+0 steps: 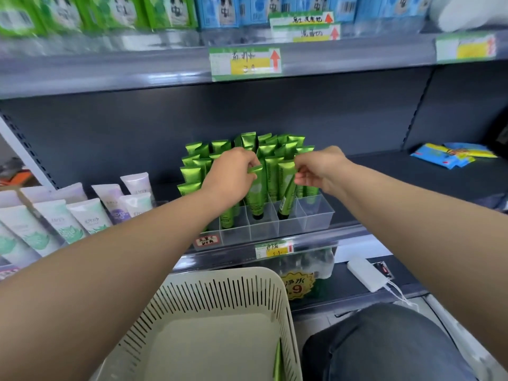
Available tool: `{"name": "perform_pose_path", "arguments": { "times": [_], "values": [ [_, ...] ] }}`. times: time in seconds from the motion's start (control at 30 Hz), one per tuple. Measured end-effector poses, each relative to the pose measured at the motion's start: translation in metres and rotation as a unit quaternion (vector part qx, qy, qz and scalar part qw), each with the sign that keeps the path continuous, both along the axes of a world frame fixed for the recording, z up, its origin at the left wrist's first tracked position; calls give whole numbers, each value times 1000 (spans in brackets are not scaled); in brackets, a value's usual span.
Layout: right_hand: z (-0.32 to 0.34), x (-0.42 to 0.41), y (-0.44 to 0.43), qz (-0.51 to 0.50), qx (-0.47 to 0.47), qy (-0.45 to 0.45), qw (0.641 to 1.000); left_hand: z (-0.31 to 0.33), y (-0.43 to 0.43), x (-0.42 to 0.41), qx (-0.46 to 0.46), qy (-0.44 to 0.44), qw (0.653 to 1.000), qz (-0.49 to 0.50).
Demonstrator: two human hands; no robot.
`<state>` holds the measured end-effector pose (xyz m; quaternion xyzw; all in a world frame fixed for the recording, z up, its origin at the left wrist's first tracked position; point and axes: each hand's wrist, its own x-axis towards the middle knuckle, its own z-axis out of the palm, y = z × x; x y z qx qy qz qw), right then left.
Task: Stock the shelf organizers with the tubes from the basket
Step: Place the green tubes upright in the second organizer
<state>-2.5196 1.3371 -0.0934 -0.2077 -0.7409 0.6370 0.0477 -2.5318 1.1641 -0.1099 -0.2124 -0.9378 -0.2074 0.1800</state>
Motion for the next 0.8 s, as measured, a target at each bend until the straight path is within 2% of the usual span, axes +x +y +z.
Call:
{"name": "perform_pose_path", "arguments": {
  "times": [0.27, 0.8],
  "values": [
    [-22, -21, -7, 7, -7, -30, 1000, -16, -1, -15, -49, -24, 998, -22],
    [-34, -48, -20, 11, -62, -25, 998, -35, -2, -36, -57, -14, 998, -29]
  ]
}}
